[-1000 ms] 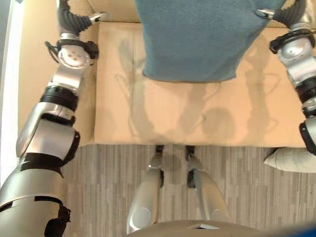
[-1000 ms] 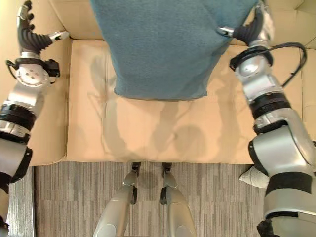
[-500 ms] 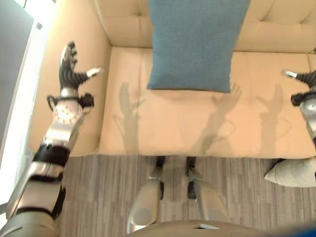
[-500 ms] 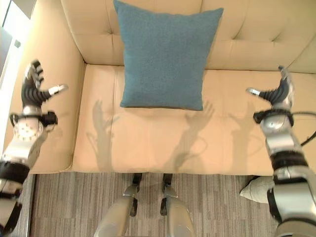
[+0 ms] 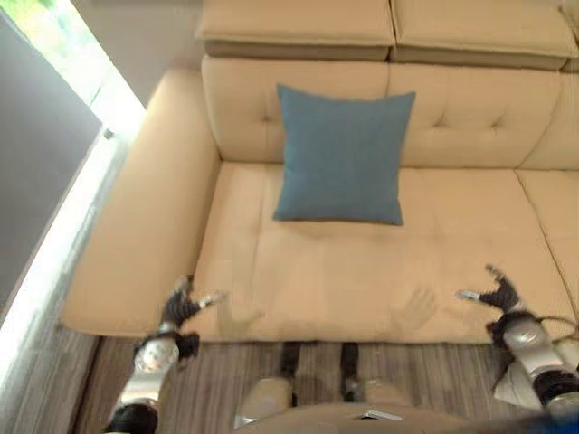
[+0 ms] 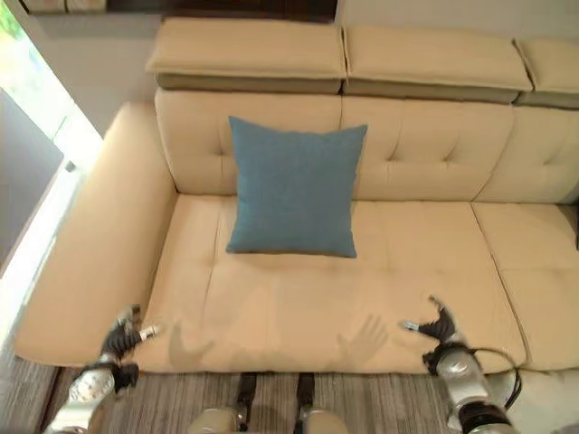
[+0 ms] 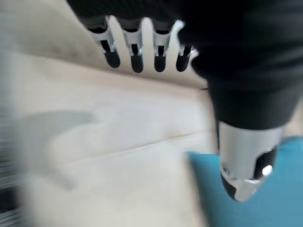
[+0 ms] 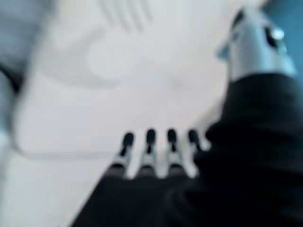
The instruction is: Pick up all the scattered cushions and arrange them neatly on the sofa.
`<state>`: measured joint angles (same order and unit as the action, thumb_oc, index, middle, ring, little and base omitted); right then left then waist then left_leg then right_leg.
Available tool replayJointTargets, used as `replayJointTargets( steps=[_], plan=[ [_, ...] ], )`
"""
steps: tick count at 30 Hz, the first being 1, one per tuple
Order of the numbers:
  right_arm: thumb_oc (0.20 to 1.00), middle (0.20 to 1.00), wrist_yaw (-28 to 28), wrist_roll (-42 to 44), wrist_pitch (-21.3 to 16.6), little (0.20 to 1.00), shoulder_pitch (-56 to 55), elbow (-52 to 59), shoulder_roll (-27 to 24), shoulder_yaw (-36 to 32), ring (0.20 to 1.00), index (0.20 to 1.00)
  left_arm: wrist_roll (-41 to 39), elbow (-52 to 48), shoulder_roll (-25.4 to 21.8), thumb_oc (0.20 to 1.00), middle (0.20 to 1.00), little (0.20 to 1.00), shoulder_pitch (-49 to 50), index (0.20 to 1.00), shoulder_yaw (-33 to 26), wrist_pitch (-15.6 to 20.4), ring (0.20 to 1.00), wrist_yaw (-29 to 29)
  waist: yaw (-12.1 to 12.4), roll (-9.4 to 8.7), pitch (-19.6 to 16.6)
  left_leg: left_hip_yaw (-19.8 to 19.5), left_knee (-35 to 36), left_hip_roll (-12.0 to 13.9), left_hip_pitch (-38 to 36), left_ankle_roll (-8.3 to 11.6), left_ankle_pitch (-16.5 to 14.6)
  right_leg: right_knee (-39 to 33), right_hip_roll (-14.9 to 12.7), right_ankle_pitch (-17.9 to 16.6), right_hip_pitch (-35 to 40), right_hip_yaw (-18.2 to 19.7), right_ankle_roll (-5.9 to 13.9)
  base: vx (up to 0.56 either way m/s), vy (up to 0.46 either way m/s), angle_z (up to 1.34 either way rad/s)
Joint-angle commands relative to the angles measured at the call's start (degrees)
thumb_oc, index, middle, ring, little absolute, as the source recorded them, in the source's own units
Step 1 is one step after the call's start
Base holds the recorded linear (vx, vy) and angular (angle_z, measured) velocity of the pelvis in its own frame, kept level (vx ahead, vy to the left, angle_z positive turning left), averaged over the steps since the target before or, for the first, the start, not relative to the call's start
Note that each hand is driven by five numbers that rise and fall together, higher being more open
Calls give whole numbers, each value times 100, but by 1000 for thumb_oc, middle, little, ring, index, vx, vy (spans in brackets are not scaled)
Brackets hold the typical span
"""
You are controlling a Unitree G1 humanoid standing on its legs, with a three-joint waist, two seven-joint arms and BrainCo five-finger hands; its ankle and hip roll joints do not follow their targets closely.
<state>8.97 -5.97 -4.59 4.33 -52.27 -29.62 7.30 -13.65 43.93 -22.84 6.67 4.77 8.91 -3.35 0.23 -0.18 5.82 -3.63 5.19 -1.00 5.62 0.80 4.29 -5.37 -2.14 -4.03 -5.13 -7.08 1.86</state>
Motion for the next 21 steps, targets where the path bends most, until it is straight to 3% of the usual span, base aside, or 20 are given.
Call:
replayJointTargets(
  steps=[1,7,21],
  plan=[
    [1000,1000,-37,31,-77,1000,176,-434,-15,74,1000,1000,540,794,-8,1000,1000,1000,-340,1000,-5,-27,1000,123,10,-263,-143,301,-233,67,-254,166,-529,202,-294,257,209,-12,515,-38,-46,-2],
    [1000,1000,-108,-8,72,1000,-30,-1488,457,159,1000,1000,1031,2430,444,1000,1000,1000,-320,1000,-78,-264,1000,92,14,-248,-256,319,-172,126,-483,183,-527,182,-208,354,416,14,457,-18,-26,-1],
    [1000,1000,-100,445,139,1000,-246,-1907,733,49,1000,1000,1093,2718,588,1000,1000,1000,-380,1000,0,-385,1000,7,-72,-296,-200,250,-276,263,-428,269,-442,102,-19,459,529,93,311,-55,-48,0]
  ],
)
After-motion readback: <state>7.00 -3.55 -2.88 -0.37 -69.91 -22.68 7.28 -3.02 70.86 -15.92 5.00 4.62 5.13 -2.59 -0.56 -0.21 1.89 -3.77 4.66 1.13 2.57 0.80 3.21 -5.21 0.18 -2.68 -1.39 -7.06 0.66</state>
